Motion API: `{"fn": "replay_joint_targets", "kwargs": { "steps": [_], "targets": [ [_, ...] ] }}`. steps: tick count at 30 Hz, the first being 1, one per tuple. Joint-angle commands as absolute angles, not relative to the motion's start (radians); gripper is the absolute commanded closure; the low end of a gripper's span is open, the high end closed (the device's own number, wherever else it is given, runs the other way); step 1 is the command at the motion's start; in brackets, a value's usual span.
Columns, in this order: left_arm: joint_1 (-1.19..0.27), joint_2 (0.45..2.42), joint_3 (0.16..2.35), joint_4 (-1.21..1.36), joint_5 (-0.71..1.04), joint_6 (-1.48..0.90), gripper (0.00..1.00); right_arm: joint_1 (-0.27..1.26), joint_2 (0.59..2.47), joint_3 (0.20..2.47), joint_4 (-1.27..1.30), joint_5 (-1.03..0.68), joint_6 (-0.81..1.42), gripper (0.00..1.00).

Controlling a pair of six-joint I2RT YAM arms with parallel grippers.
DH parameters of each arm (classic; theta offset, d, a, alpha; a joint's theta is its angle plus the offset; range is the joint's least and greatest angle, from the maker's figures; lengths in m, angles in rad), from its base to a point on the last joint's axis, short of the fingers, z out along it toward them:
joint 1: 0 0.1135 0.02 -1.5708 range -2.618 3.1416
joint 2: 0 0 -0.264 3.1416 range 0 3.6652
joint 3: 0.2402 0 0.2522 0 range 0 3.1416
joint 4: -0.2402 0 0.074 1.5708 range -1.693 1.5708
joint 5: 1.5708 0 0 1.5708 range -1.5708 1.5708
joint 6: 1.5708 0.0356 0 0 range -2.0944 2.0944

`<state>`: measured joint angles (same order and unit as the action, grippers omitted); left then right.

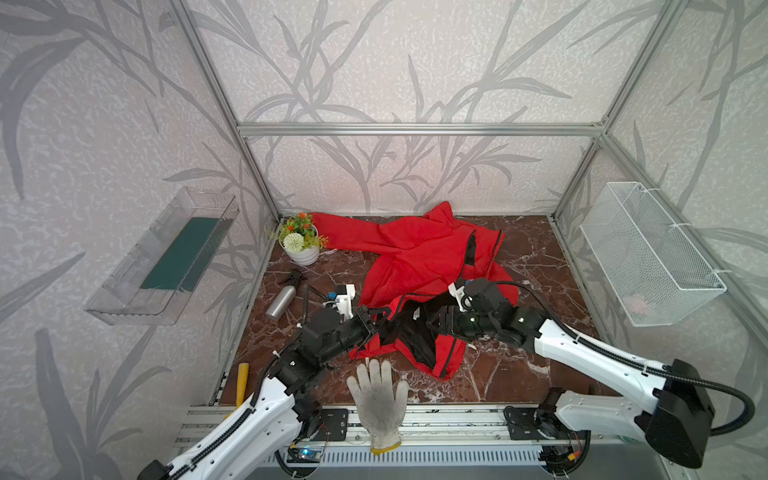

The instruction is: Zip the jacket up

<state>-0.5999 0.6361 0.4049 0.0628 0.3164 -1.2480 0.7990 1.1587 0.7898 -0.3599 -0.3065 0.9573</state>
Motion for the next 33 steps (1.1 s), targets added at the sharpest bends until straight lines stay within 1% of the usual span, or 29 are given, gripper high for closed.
{"fn": "replay_joint_targets", "kwargs": {
  "steps": [1,5,8,15,18,20,23,29,33],
  "targets": [
    [-0.594,0.637,0.436,0.061,0.321,-1.233,1.0,0.805,1.056,0.721,-0.434,-0.261,0.963,0.31],
    [-0.595,0.655,0.433,0.077,0.331,-1.234,1.0,0.804,0.97,0.597,-0.368,-0.217,0.991,0.28],
    [-0.594,0.669,0.433,0.085,0.335,-1.235,1.0,0.8,0.945,0.528,-0.262,-0.218,0.985,0.27],
    [-0.592,0.68,0.439,0.079,0.334,-1.232,1.0,0.754,0.945,0.465,-0.211,-0.268,0.91,0.27],
    [-0.59,0.683,0.433,0.08,0.331,-1.231,1.0,0.735,0.928,0.397,-0.078,-0.305,0.921,0.25],
    [-0.588,0.687,0.431,0.083,0.334,-1.23,1.0,0.722,0.941,0.378,-0.021,-0.327,0.923,0.26],
    [-0.584,0.696,0.435,0.083,0.339,-1.229,1.0,0.717,0.977,0.386,-0.003,-0.34,0.906,0.26],
    [-0.576,0.696,0.436,0.079,0.342,-1.227,1.0,0.716,1.024,0.368,0.135,-0.428,0.907,0.28],
    [-0.567,0.695,0.431,0.079,0.342,-1.225,1.0,0.716,1.053,0.387,0.171,-0.444,0.907,0.28]
  ]
}}
